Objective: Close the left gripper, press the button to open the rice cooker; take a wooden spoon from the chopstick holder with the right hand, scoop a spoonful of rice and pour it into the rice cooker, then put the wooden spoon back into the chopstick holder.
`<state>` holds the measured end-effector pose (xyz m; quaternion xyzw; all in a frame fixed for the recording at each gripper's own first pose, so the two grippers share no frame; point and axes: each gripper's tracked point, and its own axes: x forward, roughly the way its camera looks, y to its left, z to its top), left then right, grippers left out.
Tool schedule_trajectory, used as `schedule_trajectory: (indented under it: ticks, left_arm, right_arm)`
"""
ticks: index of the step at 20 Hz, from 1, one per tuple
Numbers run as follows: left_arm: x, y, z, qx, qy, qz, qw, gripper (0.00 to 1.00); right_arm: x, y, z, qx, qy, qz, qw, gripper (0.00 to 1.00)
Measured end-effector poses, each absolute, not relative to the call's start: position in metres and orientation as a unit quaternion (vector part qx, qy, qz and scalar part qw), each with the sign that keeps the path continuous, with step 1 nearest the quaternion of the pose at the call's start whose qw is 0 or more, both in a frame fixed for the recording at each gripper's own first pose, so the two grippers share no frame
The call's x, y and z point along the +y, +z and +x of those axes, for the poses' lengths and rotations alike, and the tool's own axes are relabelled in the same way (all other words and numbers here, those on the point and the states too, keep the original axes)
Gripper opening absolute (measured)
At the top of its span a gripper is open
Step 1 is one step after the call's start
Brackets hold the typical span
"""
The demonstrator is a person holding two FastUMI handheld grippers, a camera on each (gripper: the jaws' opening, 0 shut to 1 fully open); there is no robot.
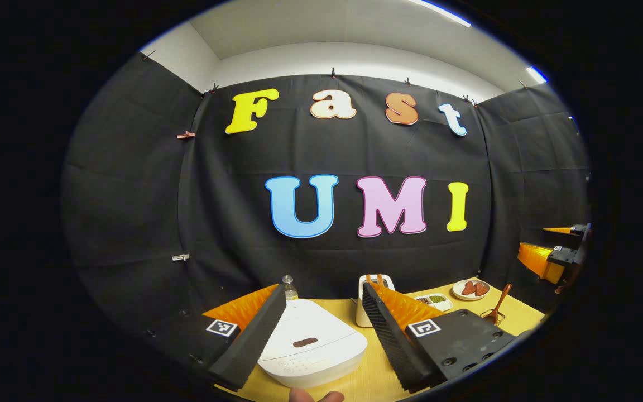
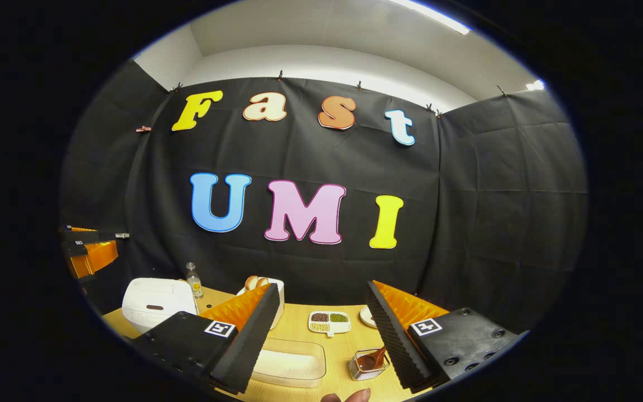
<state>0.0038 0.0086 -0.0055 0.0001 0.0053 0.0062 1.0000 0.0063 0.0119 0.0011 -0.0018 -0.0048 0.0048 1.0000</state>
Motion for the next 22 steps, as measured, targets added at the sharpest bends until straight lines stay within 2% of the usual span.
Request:
schedule_trajectory:
  ticks: [10, 12, 14, 16, 17, 20, 22]
  left_arm:
    - [0.005, -0.003, 0.006, 0.003, -0.008, -0.007, 1.0, 0.95]
    - [0.006, 0.004, 0.006, -0.009, -0.012, -0.009, 1.0, 0.89]
    - [0.004, 0.007, 0.004, -0.014, -0.024, -0.004, 1.0, 0.58]
    - [0.004, 0.001, 0.007, 0.002, -0.04, 0.013, 0.999, 0.22]
    - [0.006, -0.004, 0.007, 0.015, -0.04, 0.024, 0.999, 0.09]
    - [0.02, -0.032, 0.023, 0.069, -0.055, 0.037, 0.995, 0.07]
    - [0.029, -0.062, 0.038, 0.131, -0.069, 0.035, 0.988, 0.07]
  right_arm:
    - [0.008, 0.004, 0.009, -0.008, -0.002, -0.003, 1.0, 0.98]
    - [0.009, 0.005, 0.008, -0.009, -0.003, -0.004, 1.0, 0.98]
    - [0.008, 0.006, 0.007, -0.011, -0.003, -0.009, 1.0, 0.98]
    - [0.009, 0.005, 0.007, -0.012, -0.002, -0.012, 1.0, 0.98]
    - [0.01, 0.005, 0.007, -0.011, -0.001, -0.012, 1.0, 0.98]
    - [0.009, 0.006, 0.005, -0.011, -0.002, -0.008, 1.0, 0.98]
    - [0.005, 0.005, 0.003, -0.012, -0.005, -0.014, 1.0, 0.98]
